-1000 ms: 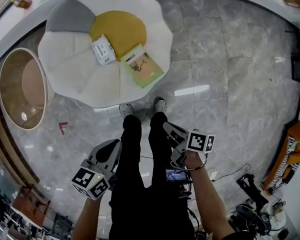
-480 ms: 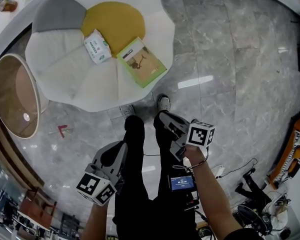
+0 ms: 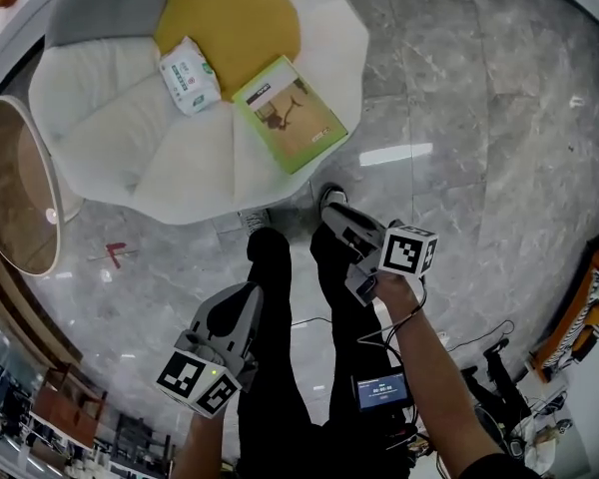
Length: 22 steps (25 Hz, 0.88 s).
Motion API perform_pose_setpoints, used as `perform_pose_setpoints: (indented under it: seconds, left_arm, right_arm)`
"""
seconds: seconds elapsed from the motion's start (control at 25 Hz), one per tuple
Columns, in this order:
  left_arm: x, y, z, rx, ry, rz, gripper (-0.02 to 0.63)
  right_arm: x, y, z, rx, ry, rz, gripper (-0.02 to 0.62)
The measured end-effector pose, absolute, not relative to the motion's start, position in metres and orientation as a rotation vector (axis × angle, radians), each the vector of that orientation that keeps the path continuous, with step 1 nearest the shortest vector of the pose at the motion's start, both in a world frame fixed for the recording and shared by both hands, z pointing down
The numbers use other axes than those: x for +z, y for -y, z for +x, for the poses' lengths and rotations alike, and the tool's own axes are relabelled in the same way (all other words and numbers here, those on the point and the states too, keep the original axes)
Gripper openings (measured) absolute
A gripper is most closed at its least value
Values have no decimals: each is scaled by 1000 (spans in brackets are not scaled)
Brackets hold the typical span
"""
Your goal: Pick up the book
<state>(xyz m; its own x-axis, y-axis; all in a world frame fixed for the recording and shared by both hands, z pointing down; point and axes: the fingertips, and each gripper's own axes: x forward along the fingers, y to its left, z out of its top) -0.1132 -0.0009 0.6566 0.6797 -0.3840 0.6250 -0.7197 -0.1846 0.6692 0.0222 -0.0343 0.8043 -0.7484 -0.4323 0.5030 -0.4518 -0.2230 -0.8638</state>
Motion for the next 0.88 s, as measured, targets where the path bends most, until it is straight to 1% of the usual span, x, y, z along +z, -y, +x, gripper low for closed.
perform_pose_setpoints:
  seconds: [0.28, 0.44, 0.8, 0.88]
  left_arm:
    - [687, -8, -105, 399, 868, 1768, 14]
    - [699, -13, -103, 413, 869, 1747, 14]
    - [704, -15, -101, 407, 854, 1723, 14]
    - [705, -14, -103, 402, 857, 1715, 14]
  right_arm:
    - [856, 51, 26, 2245, 1900, 1136, 129]
    - [888, 54, 31, 2226, 1851, 1160, 146]
    - [924, 74, 35, 2244, 1798, 1231, 209]
    - [930, 79, 36, 2241, 1784, 1264, 234]
